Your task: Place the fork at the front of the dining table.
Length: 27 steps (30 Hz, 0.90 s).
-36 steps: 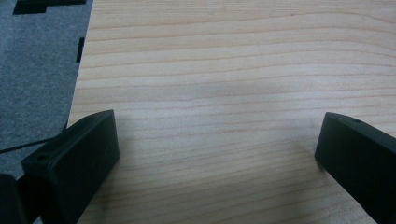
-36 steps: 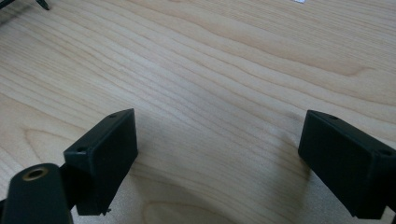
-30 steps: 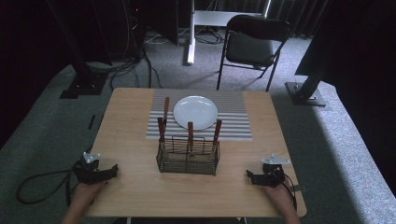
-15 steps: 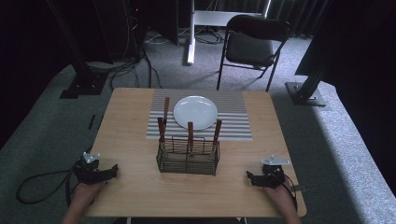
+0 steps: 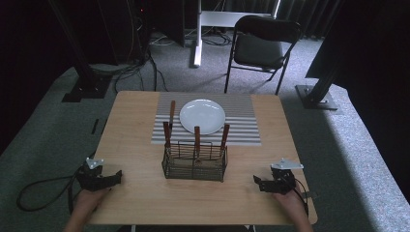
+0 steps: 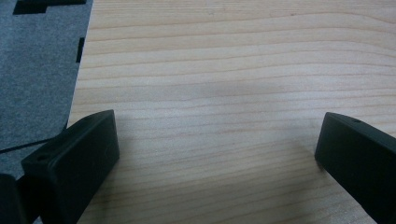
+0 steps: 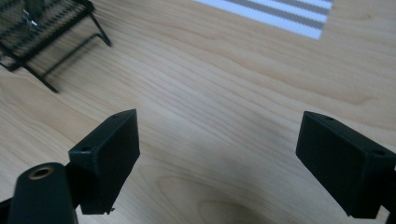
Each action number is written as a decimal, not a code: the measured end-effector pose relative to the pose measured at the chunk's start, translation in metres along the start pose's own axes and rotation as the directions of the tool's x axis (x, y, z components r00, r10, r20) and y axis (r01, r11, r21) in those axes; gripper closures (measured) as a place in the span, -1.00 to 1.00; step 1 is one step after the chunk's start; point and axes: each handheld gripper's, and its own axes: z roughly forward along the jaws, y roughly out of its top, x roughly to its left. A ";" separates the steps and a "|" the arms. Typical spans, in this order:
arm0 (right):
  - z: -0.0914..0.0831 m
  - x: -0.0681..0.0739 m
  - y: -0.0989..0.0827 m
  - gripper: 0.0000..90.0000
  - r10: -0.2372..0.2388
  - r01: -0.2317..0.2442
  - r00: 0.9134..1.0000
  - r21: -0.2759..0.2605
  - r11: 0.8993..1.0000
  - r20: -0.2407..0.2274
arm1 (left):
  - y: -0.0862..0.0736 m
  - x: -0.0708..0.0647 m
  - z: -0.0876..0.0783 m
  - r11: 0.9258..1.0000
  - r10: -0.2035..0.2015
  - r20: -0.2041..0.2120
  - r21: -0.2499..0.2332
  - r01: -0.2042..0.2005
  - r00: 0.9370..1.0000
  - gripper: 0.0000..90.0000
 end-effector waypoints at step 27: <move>-0.039 0.040 0.062 -0.71 -0.075 0.063 0.993 -0.128 0.990 -0.092 | 0.000 0.000 0.000 1.000 0.001 0.000 0.000 -0.001 1.000 -1.00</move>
